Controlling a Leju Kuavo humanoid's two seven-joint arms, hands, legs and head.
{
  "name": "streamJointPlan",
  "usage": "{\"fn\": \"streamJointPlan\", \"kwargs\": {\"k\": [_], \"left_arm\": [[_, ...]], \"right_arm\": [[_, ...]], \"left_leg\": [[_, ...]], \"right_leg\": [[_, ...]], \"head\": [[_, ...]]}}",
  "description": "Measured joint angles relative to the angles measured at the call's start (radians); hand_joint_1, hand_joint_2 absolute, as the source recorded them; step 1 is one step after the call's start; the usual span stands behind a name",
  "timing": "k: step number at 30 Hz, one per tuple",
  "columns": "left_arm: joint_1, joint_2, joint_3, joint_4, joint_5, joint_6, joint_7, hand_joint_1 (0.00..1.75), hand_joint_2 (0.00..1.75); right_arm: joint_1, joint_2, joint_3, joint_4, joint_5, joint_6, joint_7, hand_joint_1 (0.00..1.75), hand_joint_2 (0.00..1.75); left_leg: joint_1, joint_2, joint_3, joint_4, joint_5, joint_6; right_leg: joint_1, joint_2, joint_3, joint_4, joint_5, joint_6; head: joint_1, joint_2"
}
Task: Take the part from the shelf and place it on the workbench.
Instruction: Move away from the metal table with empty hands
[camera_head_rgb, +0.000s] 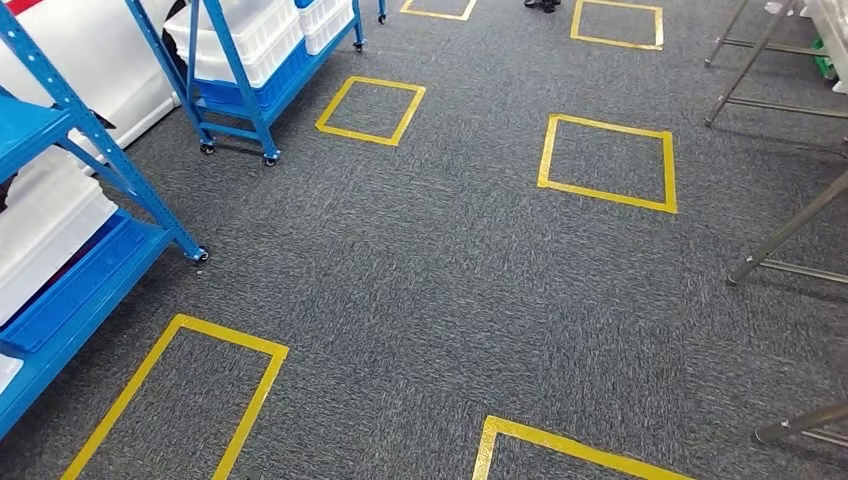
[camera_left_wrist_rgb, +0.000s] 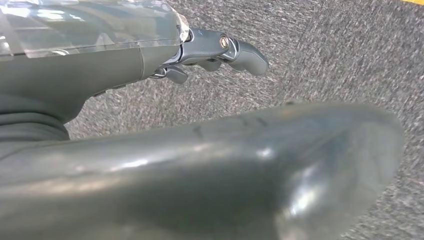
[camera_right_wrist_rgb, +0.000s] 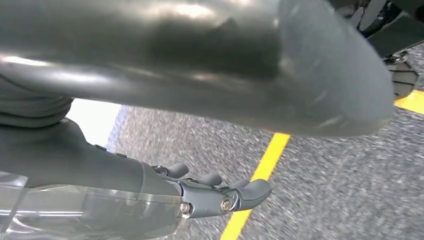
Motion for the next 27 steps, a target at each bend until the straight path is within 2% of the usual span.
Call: {"fn": "streamJointPlan", "kwargs": {"k": [1,3,5,7,8,9,10,11,12,14,15,16,18,19,21,22,23,24,25,26,27], "left_arm": [[0.0,0.0,-0.001,0.0,0.0,0.0,0.0,0.0,0.0],[0.004,0.001,-0.002,0.0,0.0,0.0,0.0,0.0,0.0],[0.006,0.002,-0.002,0.001,0.0,-0.001,0.0,0.0,0.0],[0.003,0.003,-0.002,0.001,0.0,-0.004,0.0,0.0,0.0],[0.002,0.003,-0.002,0.001,0.0,-0.005,0.0,0.0,0.0],[0.002,0.003,-0.002,0.001,-0.001,-0.008,0.0,0.0,0.0],[0.002,0.003,-0.002,0.001,-0.001,-0.009,0.001,0.0,0.0],[0.002,0.003,-0.003,0.001,-0.002,-0.011,0.001,0.0,0.0],[0.002,0.003,-0.003,0.001,-0.003,-0.013,0.001,0.0,0.0],[0.001,0.004,-0.004,0.001,-0.009,-0.018,0.002,0.0,0.0],[0.0,0.004,-0.005,0.001,-0.012,-0.02,0.003,0.0,0.0],[0.0,0.005,-0.007,0.001,-0.015,-0.021,0.004,0.0,0.0],[0.001,0.006,-0.013,0.001,-0.018,-0.022,0.005,0.0,0.0],[0.003,0.007,-0.016,0.001,-0.018,-0.022,0.006,0.0,0.0],[0.002,0.008,-0.019,0.001,-0.018,-0.023,0.007,0.0,0.0],[0.001,0.008,-0.02,0.001,-0.018,-0.023,0.007,0.0,0.0],[-0.001,0.008,-0.021,0.001,-0.018,-0.023,0.007,0.0,0.0],[-0.001,0.008,-0.022,0.001,-0.018,-0.023,0.007,0.0,0.0],[0.0,0.008,-0.022,0.001,-0.018,-0.023,0.007,0.0,0.0],[0.002,0.008,-0.023,0.001,-0.018,-0.023,0.008,0.0,0.0],[0.003,0.008,-0.023,0.001,-0.018,-0.023,0.008,0.0,0.0]], "right_arm": [[-0.002,0.0,0.0,0.0,0.0,0.0,0.0,0.0,0.0],[-0.01,0.0,0.0,0.0,0.0,0.001,-0.001,0.0,0.0],[-0.011,0.001,0.0,-0.001,0.001,0.001,-0.002,0.0,0.0],[-0.007,0.0,0.0,-0.001,0.001,0.003,-0.003,0.0,0.0],[-0.006,0.001,0.0,-0.001,0.001,0.004,-0.003,0.0,0.0],[-0.005,0.001,0.0,-0.001,0.0,0.005,-0.003,0.0,0.0],[-0.004,0.001,0.0,-0.001,-0.001,0.006,-0.002,0.0,0.0],[-0.004,0.001,-0.001,-0.001,-0.002,0.006,-0.002,0.0,0.0],[-0.003,0.0,-0.002,-0.001,-0.003,0.005,-0.001,0.0,0.0],[0.0,0.0,-0.007,0.0,-0.006,0.004,0.0,0.0,0.0],[0.001,0.0,-0.009,0.001,-0.006,0.004,0.0,0.0,0.0],[0.001,0.0,-0.011,0.001,-0.007,0.003,0.0,0.0,0.0],[-0.004,0.0,-0.014,0.001,-0.007,0.002,0.0,0.0,0.0],[-0.006,0.0,-0.015,0.001,-0.007,0.001,0.0,0.0,0.0],[-0.004,0.001,-0.016,0.001,-0.007,0.001,0.0,0.0,0.0],[-0.002,0.0,-0.017,0.001,-0.007,0.0,0.0,0.0,0.0],[0.001,0.0,-0.017,0.001,-0.006,0.0,0.0,0.0,0.0],[0.002,0.0,-0.017,0.001,-0.006,-0.001,0.0,0.0,0.0],[0.003,0.0,-0.017,0.001,-0.005,-0.001,0.0,0.0,0.0],[0.002,0.0,-0.017,0.001,-0.004,-0.001,0.0,0.0,0.0],[0.001,0.0,-0.017,0.001,-0.004,-0.001,0.0,0.0,0.0]], "left_leg": [[-0.005,0.003,0.003,-0.01,-0.004,0.005],[-0.005,-0.015,0.003,-0.018,0.0,0.013],[0.001,-0.032,0.01,-0.032,0.006,0.025],[0.003,-0.05,0.015,-0.038,0.009,0.032],[0.003,-0.06,0.015,-0.038,0.009,0.034],[0.002,-0.072,0.015,-0.037,0.008,0.034],[0.003,-0.084,0.017,-0.037,0.007,0.033],[0.003,-0.098,0.019,-0.035,0.005,0.031],[0.005,-0.112,0.022,-0.033,0.003,0.028],[0.006,-0.137,0.021,-0.023,-0.004,0.018],[0.006,-0.147,0.018,-0.019,-0.006,0.011],[0.006,-0.156,0.014,-0.017,-0.007,0.004],[0.008,-0.168,0.009,-0.017,-0.007,-0.009],[0.009,-0.156,0.005,-0.011,-0.012,-0.013],[0.009,-0.107,-0.025,0.054,-0.051,-0.02],[0.01,-0.081,-0.056,0.117,-0.083,-0.023],[0.011,-0.067,-0.092,0.19,-0.116,-0.025],[0.012,-0.061,-0.123,0.251,-0.137,-0.027],[0.013,-0.058,-0.139,0.282,-0.14,-0.028],[0.013,-0.055,-0.134,0.271,-0.123,-0.027],[0.012,-0.049,-0.108,0.219,-0.089,-0.024]], "right_leg": [[0.0,-0.007,0.001,0.0,-0.003,0.005],[-0.001,-0.013,0.006,-0.001,-0.006,0.016],[-0.003,0.022,-0.005,0.032,-0.033,0.023],[-0.006,0.067,-0.059,0.143,-0.093,0.026],[-0.007,0.076,-0.097,0.212,-0.121,0.026],[-0.008,0.079,-0.127,0.263,-0.132,0.028],[-0.009,0.08,-0.144,0.282,-0.124,0.029],[-0.011,0.082,-0.141,0.259,-0.093,0.031],[-0.014,0.089,-0.122,0.203,-0.049,0.032],[-0.021,0.126,-0.072,0.077,0.016,0.033],[-0.022,0.14,-0.059,0.041,0.028,0.032],[-0.02,0.148,-0.054,0.027,0.028,0.029],[-0.017,0.132,-0.054,0.023,0.029,0.017],[-0.017,0.122,-0.052,0.02,0.03,0.009],[-0.016,0.097,-0.049,0.014,0.031,-0.005],[-0.013,0.083,-0.048,0.014,0.029,-0.01],[-0.01,0.069,-0.047,0.014,0.028,-0.013],[-0.007,0.055,-0.046,0.014,0.026,-0.015],[-0.005,0.043,-0.045,0.014,0.023,-0.015],[-0.004,0.031,-0.041,0.014,0.021,-0.015],[-0.003,0.021,-0.037,0.014,0.017,-0.014]], "head": [[0.0,0.0],[0.0,0.0],[0.0,0.0],[0.0,0.0],[0.0,0.0],[0.0,0.0],[0.0,0.0],[0.0,0.0],[0.0,0.0],[0.0,0.0],[0.0,0.0],[0.0,0.0],[0.0,0.0],[0.0,0.0],[0.0,0.0],[0.0,0.0],[0.0,0.0],[0.0,0.0],[0.0,0.0],[0.0,0.0],[0.0,0.0]]}}
